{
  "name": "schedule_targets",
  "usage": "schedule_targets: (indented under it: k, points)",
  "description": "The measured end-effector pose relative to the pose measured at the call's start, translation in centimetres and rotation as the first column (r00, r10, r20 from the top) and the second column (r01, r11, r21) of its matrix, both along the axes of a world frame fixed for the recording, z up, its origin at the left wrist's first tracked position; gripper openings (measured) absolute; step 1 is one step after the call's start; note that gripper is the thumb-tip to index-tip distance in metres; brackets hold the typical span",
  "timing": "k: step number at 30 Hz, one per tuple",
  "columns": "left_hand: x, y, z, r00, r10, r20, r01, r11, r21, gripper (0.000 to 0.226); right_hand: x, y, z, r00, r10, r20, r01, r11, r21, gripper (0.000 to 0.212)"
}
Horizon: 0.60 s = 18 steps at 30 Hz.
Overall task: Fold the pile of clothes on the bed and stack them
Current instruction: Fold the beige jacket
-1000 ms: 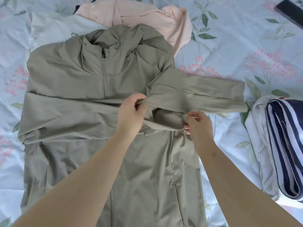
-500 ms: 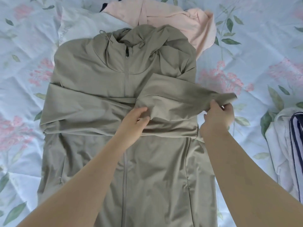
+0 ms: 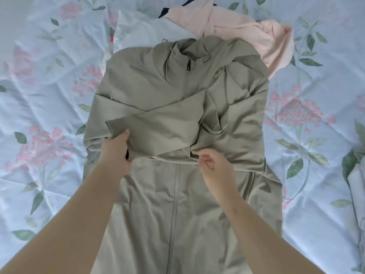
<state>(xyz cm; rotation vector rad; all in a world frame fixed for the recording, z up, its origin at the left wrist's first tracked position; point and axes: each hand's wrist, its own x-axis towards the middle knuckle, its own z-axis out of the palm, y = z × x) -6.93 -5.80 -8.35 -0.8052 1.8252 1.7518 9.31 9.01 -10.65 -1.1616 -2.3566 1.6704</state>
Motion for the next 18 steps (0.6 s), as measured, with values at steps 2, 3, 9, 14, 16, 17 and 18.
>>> schedule_targets:
  k: [2, 3, 9, 14, 16, 17, 18]
  points:
    - [-1.5, -1.1, 0.7, 0.997, -0.008, -0.078, 0.004, 0.998, -0.058, 0.003, 0.1, 0.5, -0.9, 0.997, -0.023, 0.071, 0.010, 0.982, 0.188, 0.024]
    - [-2.2, -1.9, 1.2, 0.991, -0.023, -0.132, 0.011, 0.996, -0.092, 0.005, 0.0, 0.7, -1.3, 0.991, 0.007, 0.134, -0.041, 0.967, 0.252, 0.032]
    - [-6.1, -7.1, 3.7, 0.916, -0.137, -0.377, -0.039, 0.904, -0.425, 0.028, 0.9, 2.4, -3.2, 0.769, 0.103, 0.631, -0.371, 0.876, 0.309, 0.064]
    - [-8.9, -11.3, 4.3, 0.883, -0.281, -0.376, -0.024, 0.773, -0.634, 0.029, -1.0, 1.2, -1.3, 0.883, -0.059, 0.465, -0.226, 0.815, 0.533, 0.063]
    - [-9.6, -12.2, 4.2, 0.875, -0.330, -0.353, -0.004, 0.726, -0.688, 0.030, -2.5, -0.1, -0.8, 0.917, 0.107, 0.386, -0.312, 0.794, 0.521, 0.062]
    - [-9.9, -12.6, 4.2, 0.872, -0.351, -0.341, 0.006, 0.705, -0.709, 0.030, -3.2, -0.7, -0.9, 0.888, 0.185, 0.422, -0.391, 0.787, 0.477, 0.061]
    - [-10.2, -12.9, 4.1, 0.870, -0.369, -0.327, 0.015, 0.683, -0.731, 0.030, -3.6, -1.0, -1.2, 0.839, 0.220, 0.497, -0.451, 0.793, 0.409, 0.062]
